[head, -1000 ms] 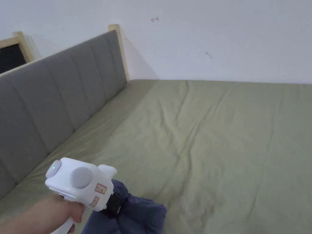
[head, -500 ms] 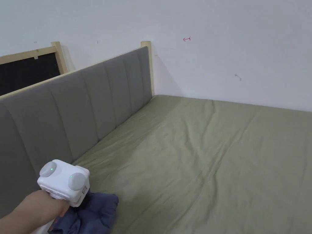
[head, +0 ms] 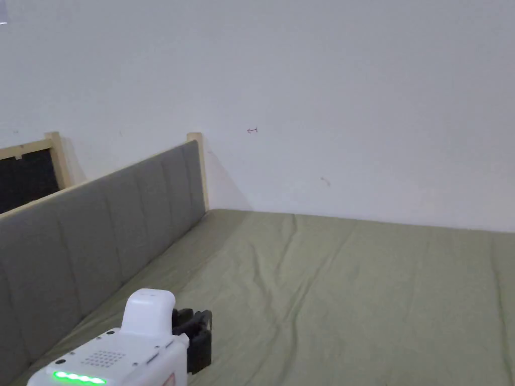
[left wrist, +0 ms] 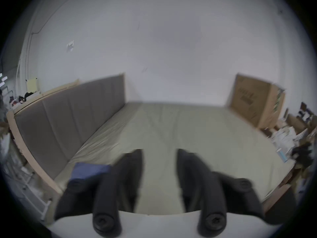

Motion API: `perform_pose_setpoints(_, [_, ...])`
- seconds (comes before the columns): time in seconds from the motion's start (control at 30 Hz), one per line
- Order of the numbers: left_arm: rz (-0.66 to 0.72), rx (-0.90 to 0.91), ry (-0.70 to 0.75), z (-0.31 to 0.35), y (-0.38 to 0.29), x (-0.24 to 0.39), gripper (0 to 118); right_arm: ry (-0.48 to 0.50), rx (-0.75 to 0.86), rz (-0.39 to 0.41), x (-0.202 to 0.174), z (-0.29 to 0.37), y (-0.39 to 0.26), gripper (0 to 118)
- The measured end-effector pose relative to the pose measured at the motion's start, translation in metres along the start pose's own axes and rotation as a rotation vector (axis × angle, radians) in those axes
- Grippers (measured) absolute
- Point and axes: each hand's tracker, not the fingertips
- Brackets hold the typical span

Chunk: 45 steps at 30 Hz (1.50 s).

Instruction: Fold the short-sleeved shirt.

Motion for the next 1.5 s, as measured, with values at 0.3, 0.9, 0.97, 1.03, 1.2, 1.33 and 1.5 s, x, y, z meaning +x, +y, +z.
perform_pose_setpoints(0.3, [-0.162,0.261,-0.034,0.073,-0.037,0.151,0,-0.202,0.177,-0.055,0.016,0.053,-0.027,1])
perform_pose_setpoints(0.9, [-0.206,0.243,-0.008,0.037,-0.122,0.196,0,-0.331,0.158,-0.29,0.041,0.031,-0.102,1])
perform_pose_setpoints(0.97, [-0.194,0.241,-0.011,0.036,-0.122,0.195,0,-0.348,0.186,-0.279,0.039,0.034,-0.099,1])
perform_pose_setpoints(1.03, [-0.185,0.238,-0.011,0.036,-0.123,0.194,0,-0.351,0.184,-0.274,0.038,0.034,-0.1,1])
perform_pose_setpoints(1.2, [-0.178,0.233,-0.007,0.034,-0.125,0.194,0,-0.364,0.184,-0.279,0.034,0.035,-0.102,1])
perform_pose_setpoints(1.33, [-0.183,0.23,-0.002,0.034,-0.125,0.194,0,-0.374,0.176,-0.29,0.036,0.034,-0.102,1])
perform_pose_setpoints(1.5, [-0.174,0.223,0.004,0.033,-0.125,0.191,20,-0.366,0.166,-0.323,0.04,0.033,-0.102,30])
